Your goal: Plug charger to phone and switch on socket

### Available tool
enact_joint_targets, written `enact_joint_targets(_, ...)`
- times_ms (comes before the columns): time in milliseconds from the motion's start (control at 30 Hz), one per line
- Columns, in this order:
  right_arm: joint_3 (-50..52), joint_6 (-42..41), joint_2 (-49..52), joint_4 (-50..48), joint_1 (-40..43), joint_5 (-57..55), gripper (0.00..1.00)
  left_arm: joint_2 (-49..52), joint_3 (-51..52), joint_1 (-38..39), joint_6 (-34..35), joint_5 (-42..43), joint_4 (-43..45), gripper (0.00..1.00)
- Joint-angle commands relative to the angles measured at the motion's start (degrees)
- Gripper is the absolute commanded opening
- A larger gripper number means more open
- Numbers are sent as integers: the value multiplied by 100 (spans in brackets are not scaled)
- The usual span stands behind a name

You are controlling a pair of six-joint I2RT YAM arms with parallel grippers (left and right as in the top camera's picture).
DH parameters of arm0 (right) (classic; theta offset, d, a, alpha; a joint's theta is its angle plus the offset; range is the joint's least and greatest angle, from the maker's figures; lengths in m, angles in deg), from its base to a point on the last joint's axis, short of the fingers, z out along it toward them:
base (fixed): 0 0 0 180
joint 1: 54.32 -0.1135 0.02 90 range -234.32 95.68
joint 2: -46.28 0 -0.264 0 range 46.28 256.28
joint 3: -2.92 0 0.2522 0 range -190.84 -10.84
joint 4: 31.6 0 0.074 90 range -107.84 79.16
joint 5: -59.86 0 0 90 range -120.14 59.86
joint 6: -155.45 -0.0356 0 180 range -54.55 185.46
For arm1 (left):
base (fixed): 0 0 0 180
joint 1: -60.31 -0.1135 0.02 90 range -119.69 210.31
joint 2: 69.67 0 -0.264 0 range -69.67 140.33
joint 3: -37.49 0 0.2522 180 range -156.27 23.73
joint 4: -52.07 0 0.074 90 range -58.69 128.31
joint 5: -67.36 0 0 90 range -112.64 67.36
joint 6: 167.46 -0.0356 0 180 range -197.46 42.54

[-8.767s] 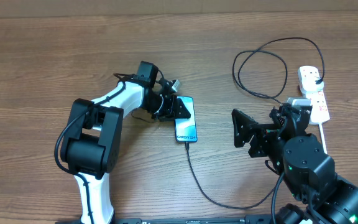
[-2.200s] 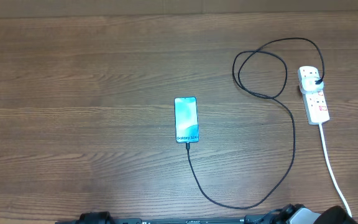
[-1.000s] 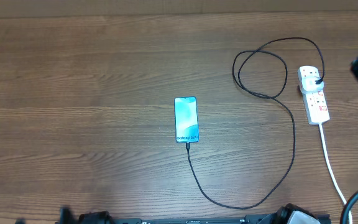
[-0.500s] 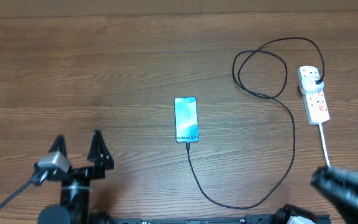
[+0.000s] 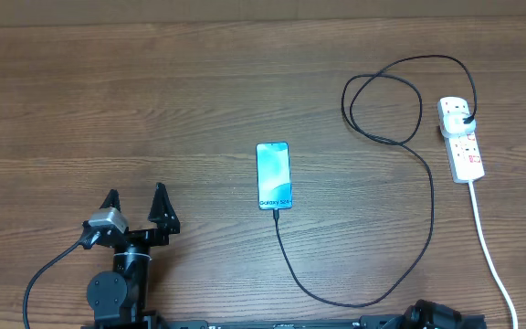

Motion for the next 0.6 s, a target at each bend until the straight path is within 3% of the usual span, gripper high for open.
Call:
enact_joint_targets(0,345,48,-356,-212,-66,-181,6,-48,28,-33,-170,55,39,100)
enact_joint_targets(300,509,46,-636,-413,-66,-181,6,-44,28,-33,-170,-35,-599,100)
enact_joint_targets(567,662,50,-892,-452,-94,-555,6,-4,28,-33,-168,-33,-592,100)
